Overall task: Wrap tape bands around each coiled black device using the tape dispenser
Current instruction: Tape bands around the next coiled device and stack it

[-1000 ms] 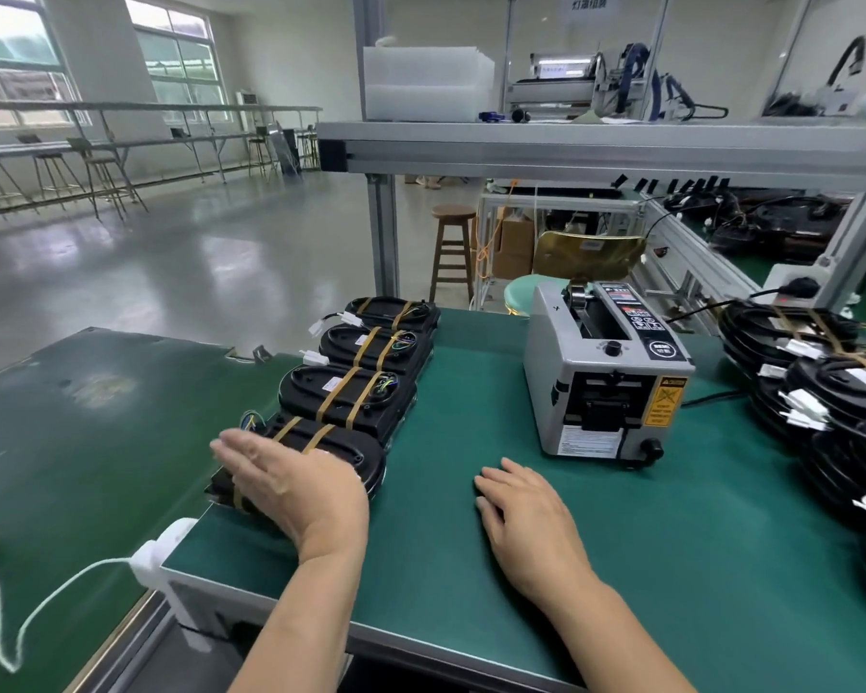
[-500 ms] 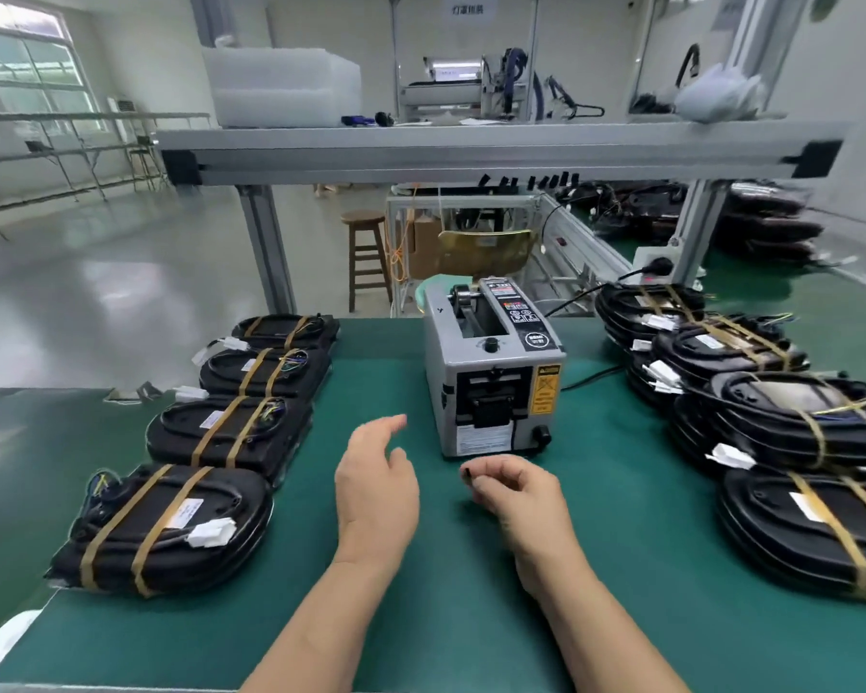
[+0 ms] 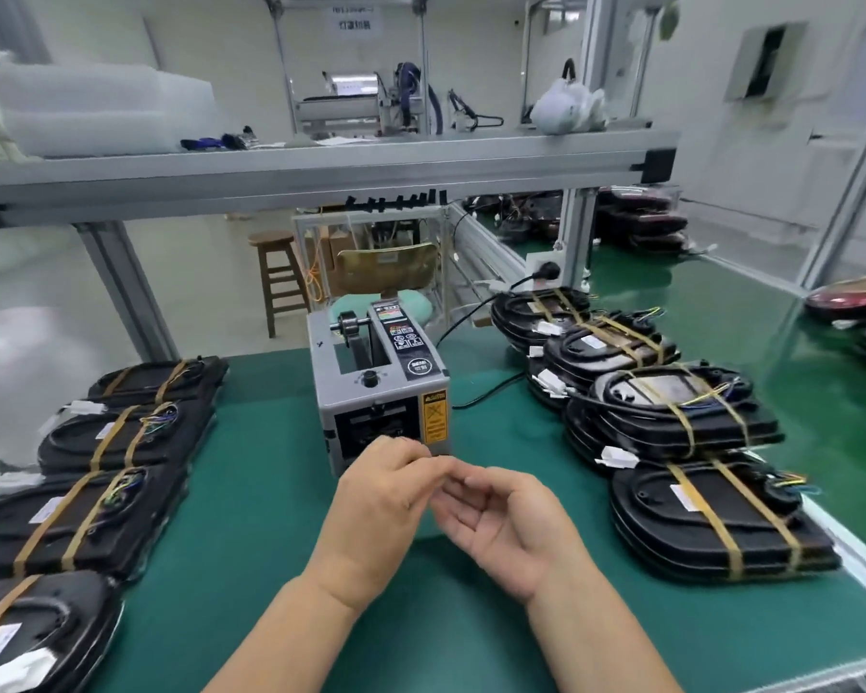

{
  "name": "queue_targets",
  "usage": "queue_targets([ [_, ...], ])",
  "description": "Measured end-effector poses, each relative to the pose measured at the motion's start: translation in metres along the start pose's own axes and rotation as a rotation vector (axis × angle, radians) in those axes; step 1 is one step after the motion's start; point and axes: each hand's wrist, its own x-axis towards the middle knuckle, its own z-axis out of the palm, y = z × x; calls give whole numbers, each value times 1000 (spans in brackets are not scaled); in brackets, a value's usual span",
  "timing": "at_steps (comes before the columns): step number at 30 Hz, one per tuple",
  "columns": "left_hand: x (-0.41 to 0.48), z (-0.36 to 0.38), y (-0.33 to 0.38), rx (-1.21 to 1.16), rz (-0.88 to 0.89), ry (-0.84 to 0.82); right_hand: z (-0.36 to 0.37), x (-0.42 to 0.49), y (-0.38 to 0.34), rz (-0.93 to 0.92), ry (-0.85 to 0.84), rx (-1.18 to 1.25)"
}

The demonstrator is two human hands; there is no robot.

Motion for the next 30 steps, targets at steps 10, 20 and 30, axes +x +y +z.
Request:
queue_targets([
  [10,31,43,18,-90,-104,-43,-26,2,-40,-183,26,-225],
  [20,50,101,38,-242,-563,-68,-36,16,-84,-426,262,-519],
  [30,63,124,31,-185,-797,-213,-53,8,-122,-1002,675,-825],
])
